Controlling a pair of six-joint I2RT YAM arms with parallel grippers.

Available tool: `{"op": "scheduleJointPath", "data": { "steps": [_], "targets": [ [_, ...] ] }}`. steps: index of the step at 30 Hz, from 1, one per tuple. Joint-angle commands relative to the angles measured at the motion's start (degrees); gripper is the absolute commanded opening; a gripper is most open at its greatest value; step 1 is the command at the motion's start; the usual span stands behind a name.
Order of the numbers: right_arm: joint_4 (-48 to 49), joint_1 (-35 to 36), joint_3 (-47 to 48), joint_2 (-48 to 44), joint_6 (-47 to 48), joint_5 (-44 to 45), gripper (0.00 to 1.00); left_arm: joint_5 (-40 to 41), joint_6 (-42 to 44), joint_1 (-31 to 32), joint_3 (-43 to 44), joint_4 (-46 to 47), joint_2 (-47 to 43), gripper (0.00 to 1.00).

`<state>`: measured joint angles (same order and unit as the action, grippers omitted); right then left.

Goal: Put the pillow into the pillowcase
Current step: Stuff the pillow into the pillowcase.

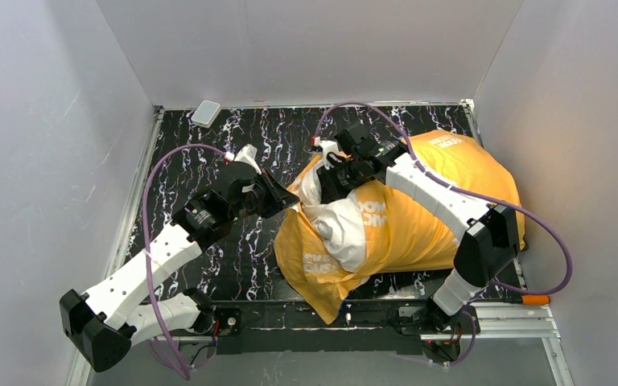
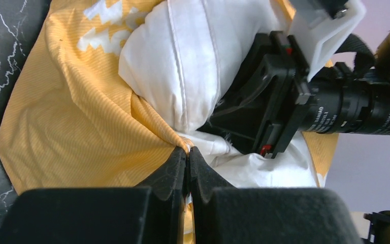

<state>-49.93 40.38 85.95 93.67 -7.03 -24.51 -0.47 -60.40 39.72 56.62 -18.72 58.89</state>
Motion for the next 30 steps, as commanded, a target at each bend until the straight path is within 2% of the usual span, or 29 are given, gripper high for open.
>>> {"op": "scheduleJointPath", "data": {
  "steps": [1, 5, 12, 17, 20, 23, 26, 28, 30],
  "targets": [
    [-22.2, 2.62, -7.15, 2.49, 1.81, -4.49, 0.16, 16.52, 3.81, -2.63, 8.61, 17.75, -5.94, 0.0],
    [-20.88, 6.56, -5.29, 5.59, 0.5, -5.1, 0.18, 12.4, 5.57, -2.68, 11.88, 22.52, -2.82, 0.0],
    [-12.23, 6.82, -3.54, 11.09, -2.67, -10.05, 0.22, -0.45, 5.26, -2.38, 21.81, 27.43, 5.03, 0.0],
    [-9.06, 5.62, 6.8, 18.49, -4.91, -9.14, 0.3, -7.87, 1.09, -1.73, 24.34, 29.53, 6.43, 0.0],
    [-13.31, 4.6, 17.44, 20.74, -5.28, -4.46, 0.44, -4.66, -0.49, -1.72, 19.14, 29.44, 1.0, 0.0],
    [-17.92, 3.12, 24.82, 18.52, -5.19, 2.09, 0.62, 4.59, 0.43, -1.67, 10.96, 28.06, -7.45, 0.0],
    [-18.78, 1.18, 24.01, 12.93, -5.51, 6.6, 0.74, 12.57, 0.05, -1.69, 5.81, 20.2, -15.02, 0.0],
    [-16.84, -0.73, 20.68, 8.29, -5.96, 6.86, 0.78, 15.57, 0.06, -1.75, 4.17, 12.99, -18.35, 0.0],
    [-14.86, -2.25, 18.0, 4.22, -6.24, 5.8, 0.83, 17.28, -0.22, -1.76, 2.34, 9.82, -21.0, 0.0]
  ]
}}
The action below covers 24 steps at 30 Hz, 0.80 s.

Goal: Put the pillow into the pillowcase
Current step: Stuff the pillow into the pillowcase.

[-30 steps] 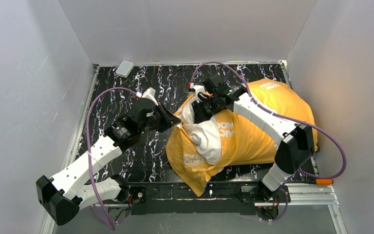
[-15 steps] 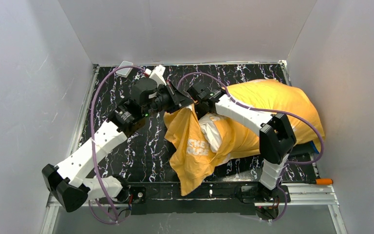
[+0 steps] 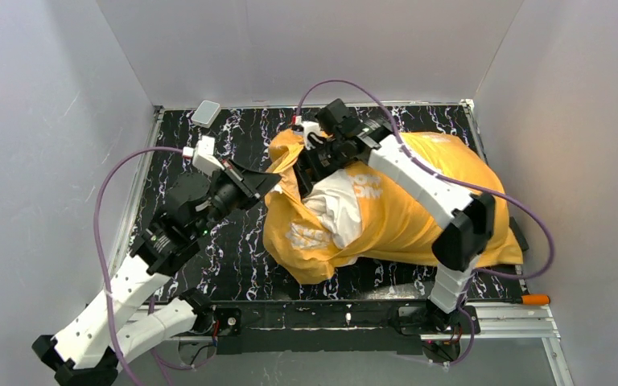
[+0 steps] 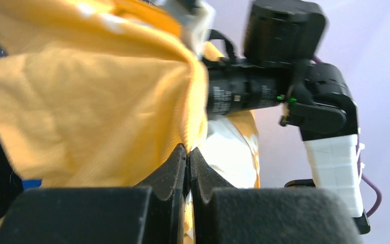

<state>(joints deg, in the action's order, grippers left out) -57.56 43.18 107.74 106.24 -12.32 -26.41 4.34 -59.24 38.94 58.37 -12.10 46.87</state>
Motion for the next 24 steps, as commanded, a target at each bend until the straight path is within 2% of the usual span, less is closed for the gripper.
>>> {"op": "scheduleJointPath", "data": {
  "steps": [1, 5, 11, 12, 14, 15, 20, 21, 24],
  "targets": [
    [-6.24, -5.44, -4.75, -9.92, -0.88, 6.67, 0.84, 12.98, -1.73, -1.02, -0.27, 2.72, -9.93, 0.0],
    [-1.09, -5.91, -5.2, -14.57, -2.5, 1.75, 0.89, 12.95, -2.45, -0.99, -2.45, 3.33, -10.95, 0.0],
    [3.13, -6.26, -1.42, -15.76, -5.42, -7.4, 0.93, 10.73, -2.26, -0.97, -1.03, 5.08, -7.35, 0.0],
    [1.67, -6.39, -1.47, -15.32, -5.55, -7.6, 0.93, 11.33, -1.68, -0.98, -0.62, 5.89, -6.98, 0.0],
    [-4.7, -6.61, -1.01, -13.12, -3.96, -7.12, 0.81, 12.94, 0.22, -0.97, 0.75, 7.4, -6.21, 0.0],
    [-7.76, -6.62, -1.22, -12.24, -2.82, -5.75, 0.79, 13.33, 1.32, -0.97, 1.83, 7.84, -5.64, 0.0],
    [-12.33, -6.88, -1.57, -11.58, -1.48, -2.69, 0.79, 8.89, 5.34, -0.98, 8.46, 6.14, -0.98, 0.0],
    [-12.29, -6.93, -1.06, -11.35, -1.6, -2.9, 0.79, 6.94, 6.2, -0.97, 10.01, 4.68, 0.33, 0.05],
    [-12.93, -6.88, -0.08, -10.24, -1.58, -3.42, 0.8, -1.69, 10.42, -0.97, 17.14, -3.48, 6.15, 0.46]
  ]
}}
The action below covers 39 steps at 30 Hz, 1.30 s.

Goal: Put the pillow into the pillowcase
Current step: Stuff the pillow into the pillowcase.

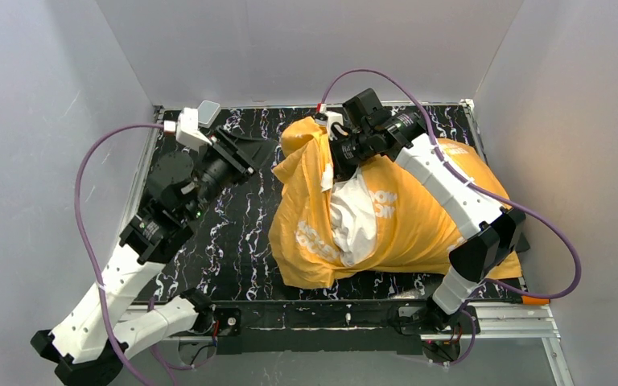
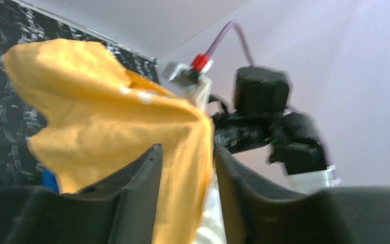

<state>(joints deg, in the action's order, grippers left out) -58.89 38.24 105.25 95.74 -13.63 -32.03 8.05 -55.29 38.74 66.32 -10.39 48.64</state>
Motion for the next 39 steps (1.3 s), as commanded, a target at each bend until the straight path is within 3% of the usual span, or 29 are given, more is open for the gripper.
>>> {"op": "scheduleJointPath", "data": {
  "steps": [1, 5, 8, 16, 21, 23, 27, 28, 33, 39],
  "targets": [
    [-11.96, -1.94, 2.77, 0.66, -0.19, 2.3, 0.79, -8.93, 8.06, -0.77, 11.68, -7.96, 6.79, 0.53],
    [-12.89, -1.94, 3.29, 1.72, 0.11, 2.74, 0.8, -20.87, 10.97, -0.67, 20.71, -14.77, 15.96, 0.62],
    [-13.79, -1.94, 3.57, 2.43, 0.53, 3.03, 0.81, -24.36, 12.06, 0.43, 25.19, -20.28, 21.01, 0.65],
    [-13.75, -1.94, 4.92, 3.67, -0.73, 2.9, 0.83, -19.96, 13.78, 6.4, 33.6, -36.22, 30.46, 0.69],
    [-14.27, -1.94, 5.33, 4.26, -0.87, 3.09, 0.83, -13.23, 11.95, 10.47, 38.26, -40.5, 36.29, 0.67],
    [-14.55, -1.94, 5.23, 4.29, -0.72, 3.36, 0.83, -11.08, 11.25, 11.57, 40.7, -43.07, 38.85, 0.58],
    [-15.01, -1.94, 4.49, 4.0, -0.06, 4.48, 0.85, -7.1, 9.09, 11.88, 41.42, -44.69, 39.24, 0.08],
    [-15.12, -1.98, 4.04, 3.75, 0.23, 4.77, 0.86, -5.65, 8.58, 11.79, 40.88, -44.28, 38.28, 0.0],
    [-14.78, -1.94, -0.35, 1.5, 2.87, 6.05, 0.9, -7.64, 6.65, 7.67, 30.99, -31.69, 28.4, 0.0],
    [-13.6, -1.94, -6.55, -0.92, 4.77, 8.85, 0.92, -19.37, -7.94, -3.84, 7.17, 1.94, 11.02, 0.0]
  ]
}}
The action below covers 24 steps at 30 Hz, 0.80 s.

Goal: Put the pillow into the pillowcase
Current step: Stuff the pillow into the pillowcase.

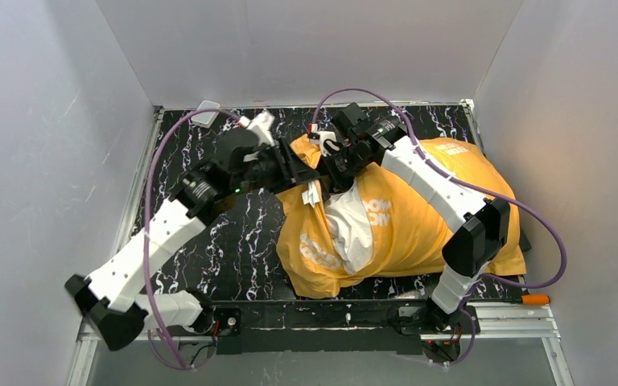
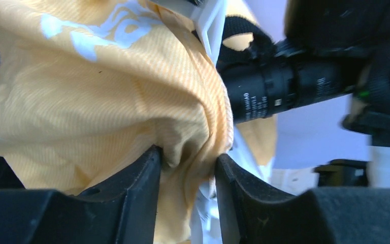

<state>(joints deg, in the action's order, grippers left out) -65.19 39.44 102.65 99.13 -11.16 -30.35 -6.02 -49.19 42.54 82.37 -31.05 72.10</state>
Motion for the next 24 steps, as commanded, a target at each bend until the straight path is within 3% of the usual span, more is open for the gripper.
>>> {"op": "scheduleJointPath", "data": {
  "steps": [1, 11, 16, 18, 21, 24],
  "targets": [
    [-7.24, -3.14, -4.49, -4.41, 2.48, 7.47, 0.92, -5.8, -15.37, -8.68, -10.4, 25.35, -13.86, 0.0],
    [-7.47, -3.16, -5.09, -4.87, 3.31, 8.71, 0.93, -5.84, -16.65, -13.0, -12.8, 26.04, -18.15, 0.0],
    [-7.19, -3.14, -3.62, -5.43, 1.85, 8.97, 0.94, -7.73, -11.69, -13.36, -7.59, 14.48, -15.73, 0.0],
    [-7.32, -3.19, -3.16, -5.21, 1.47, 8.92, 0.94, -10.77, -8.46, -13.32, -3.89, 9.02, -13.21, 0.12],
    [-7.32, -3.14, -2.79, -4.88, 1.06, 8.66, 0.95, -17.17, -6.11, -12.79, -1.46, 3.29, -9.59, 0.39],
    [-7.54, -3.14, -2.48, -4.55, 1.05, 8.76, 0.95, -16.9, -5.42, -8.35, -2.68, 0.52, -8.03, 0.58]
  ]
}}
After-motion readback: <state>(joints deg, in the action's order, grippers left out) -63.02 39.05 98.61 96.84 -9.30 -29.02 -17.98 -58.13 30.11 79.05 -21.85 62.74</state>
